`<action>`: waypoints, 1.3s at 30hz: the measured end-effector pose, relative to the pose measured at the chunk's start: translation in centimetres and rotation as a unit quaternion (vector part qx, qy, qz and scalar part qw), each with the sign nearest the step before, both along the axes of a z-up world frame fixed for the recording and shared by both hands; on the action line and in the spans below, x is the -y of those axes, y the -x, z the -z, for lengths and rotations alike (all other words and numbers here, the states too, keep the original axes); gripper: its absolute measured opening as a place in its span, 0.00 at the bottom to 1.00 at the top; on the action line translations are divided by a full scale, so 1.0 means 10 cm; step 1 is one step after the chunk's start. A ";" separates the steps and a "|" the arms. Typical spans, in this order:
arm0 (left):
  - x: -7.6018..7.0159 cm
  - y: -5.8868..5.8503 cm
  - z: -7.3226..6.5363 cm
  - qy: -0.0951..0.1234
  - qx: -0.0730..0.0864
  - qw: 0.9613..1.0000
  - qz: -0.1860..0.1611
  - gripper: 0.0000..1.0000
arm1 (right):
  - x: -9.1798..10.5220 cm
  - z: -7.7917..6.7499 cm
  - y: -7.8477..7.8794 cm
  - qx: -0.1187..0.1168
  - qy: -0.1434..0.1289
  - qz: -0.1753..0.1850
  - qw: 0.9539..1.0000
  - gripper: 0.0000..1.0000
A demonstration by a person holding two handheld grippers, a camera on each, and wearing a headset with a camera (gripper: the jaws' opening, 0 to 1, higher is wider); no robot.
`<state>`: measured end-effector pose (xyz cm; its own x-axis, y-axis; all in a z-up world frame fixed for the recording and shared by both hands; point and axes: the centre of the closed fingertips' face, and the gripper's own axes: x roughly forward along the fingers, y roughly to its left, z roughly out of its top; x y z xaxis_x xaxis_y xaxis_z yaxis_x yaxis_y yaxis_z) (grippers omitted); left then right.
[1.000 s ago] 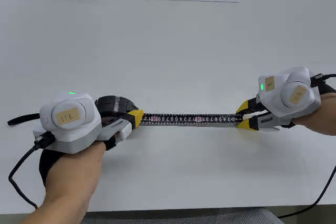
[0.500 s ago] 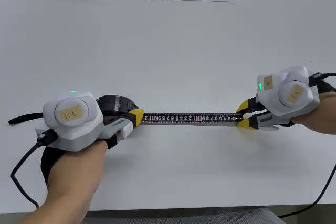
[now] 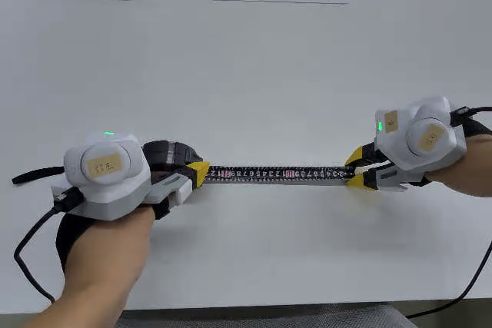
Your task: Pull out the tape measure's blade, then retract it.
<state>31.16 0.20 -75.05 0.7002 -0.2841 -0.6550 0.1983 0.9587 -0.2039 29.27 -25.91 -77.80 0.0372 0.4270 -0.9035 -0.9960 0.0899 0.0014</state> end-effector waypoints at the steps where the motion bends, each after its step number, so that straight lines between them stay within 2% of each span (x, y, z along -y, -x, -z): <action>1: 0.00 0.00 0.00 0.001 0.000 1.000 0.000 0.58 | 0.00 0.00 0.00 0.000 0.000 -0.001 1.000 0.11; 4: 0.00 0.00 0.00 0.002 -0.001 1.000 0.000 0.58 | 0.00 0.00 0.00 -0.001 0.002 0.000 1.000 0.11; 10: 0.01 0.00 0.00 0.008 0.000 1.000 0.000 0.58 | -0.13 -0.06 0.00 -0.003 -0.012 -0.001 1.000 0.11; 39: -0.01 0.00 -0.01 0.031 0.000 1.000 -0.002 0.58 | -0.56 -0.05 -0.03 -0.017 -0.036 -0.014 0.999 0.11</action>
